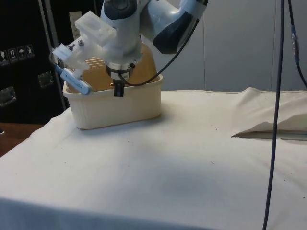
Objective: Open the lid, then close it.
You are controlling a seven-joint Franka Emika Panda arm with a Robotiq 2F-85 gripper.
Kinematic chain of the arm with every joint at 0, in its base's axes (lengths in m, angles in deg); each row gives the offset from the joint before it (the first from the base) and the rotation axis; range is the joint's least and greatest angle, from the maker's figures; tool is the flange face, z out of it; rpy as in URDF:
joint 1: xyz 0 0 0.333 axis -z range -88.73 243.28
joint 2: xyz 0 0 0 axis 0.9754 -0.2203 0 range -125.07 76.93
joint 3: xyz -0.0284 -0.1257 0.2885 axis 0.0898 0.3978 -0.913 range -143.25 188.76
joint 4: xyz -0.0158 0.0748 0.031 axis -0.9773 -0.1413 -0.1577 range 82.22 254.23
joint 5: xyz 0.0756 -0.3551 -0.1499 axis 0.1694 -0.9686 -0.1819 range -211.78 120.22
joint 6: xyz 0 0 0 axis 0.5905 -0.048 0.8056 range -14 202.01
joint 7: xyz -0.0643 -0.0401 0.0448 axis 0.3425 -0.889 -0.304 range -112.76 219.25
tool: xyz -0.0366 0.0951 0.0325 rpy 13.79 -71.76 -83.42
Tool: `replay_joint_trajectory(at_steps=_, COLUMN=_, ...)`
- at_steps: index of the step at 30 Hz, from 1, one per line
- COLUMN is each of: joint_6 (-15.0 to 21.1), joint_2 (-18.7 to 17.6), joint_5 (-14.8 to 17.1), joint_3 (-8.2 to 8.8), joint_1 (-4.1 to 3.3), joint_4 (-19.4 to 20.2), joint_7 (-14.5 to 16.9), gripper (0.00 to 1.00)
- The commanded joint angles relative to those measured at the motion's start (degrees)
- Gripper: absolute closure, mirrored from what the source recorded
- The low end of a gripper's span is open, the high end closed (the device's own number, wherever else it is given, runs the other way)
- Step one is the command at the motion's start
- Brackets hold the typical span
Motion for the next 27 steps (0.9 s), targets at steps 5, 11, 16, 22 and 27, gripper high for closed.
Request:
replay_joint_trajectory(at_steps=5, joint_6=-0.6, joint_2=-0.2, joint_5=-1.9, joint_3=0.23, joint_1=-0.23, joint_4=-0.3, joint_7=-1.8, gripper=1.00)
replay_joint_trajectory(at_steps=11, joint_6=-2.4, joint_2=-0.6, joint_5=-3.7, joint_3=-0.23, joint_1=-0.17, joint_4=-0.1, joint_7=-3.7, gripper=1.00)
replay_joint_trajectory(at_steps=16, joint_6=-4.1, joint_2=-1.1, joint_5=-6.0, joint_3=-0.23, joint_1=-0.57, joint_4=-0.5, joint_7=-6.2, gripper=1.00)
replay_joint_trajectory(at_steps=22, joint_6=-4.8, joint_2=-1.4, joint_5=-6.2, joint_3=-0.29, joint_1=-0.63, joint_4=-0.9, joint_7=-6.6, gripper=1.00)
replay_joint_trajectory(at_steps=27, joint_6=-5.0, joint_2=-1.4, joint_5=-5.7, joint_3=-0.34, joint_1=-0.52, joint_4=-1.0, joint_7=-6.2, gripper=1.00)
